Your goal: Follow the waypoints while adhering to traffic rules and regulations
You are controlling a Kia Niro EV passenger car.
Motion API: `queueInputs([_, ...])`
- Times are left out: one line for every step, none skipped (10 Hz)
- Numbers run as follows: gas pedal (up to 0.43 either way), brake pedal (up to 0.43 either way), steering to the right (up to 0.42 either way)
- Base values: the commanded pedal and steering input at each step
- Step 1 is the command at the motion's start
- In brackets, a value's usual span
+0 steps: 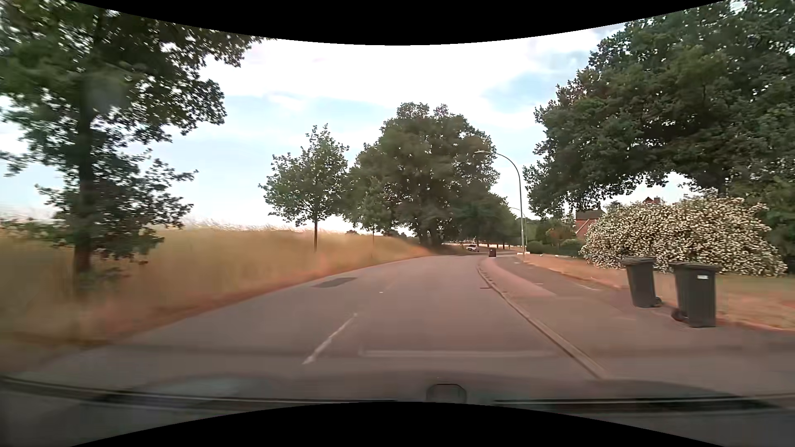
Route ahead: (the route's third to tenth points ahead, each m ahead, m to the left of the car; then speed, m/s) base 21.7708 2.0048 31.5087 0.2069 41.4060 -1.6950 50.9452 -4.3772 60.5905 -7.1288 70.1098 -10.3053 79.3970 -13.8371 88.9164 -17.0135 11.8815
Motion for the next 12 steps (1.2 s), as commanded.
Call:
queueInputs([0.157,0.0,0.023])
queueInputs([0.157,0.0,0.024])
queueInputs([0.157,0.0,0.026])
queueInputs([0.15,0.0,0.028])
queueInputs([0.15,0.0,0.03])
queueInputs([0.15,0.0,0.032])
queueInputs([0.15,0.0,0.033])
queueInputs([0.138,0.0,0.033])
queueInputs([0.13,0.0,0.034])
queueInputs([0.13,0.0,0.034])
queueInputs([0.13,0.0,0.034])
queueInputs([0.13,0.0,0.034])
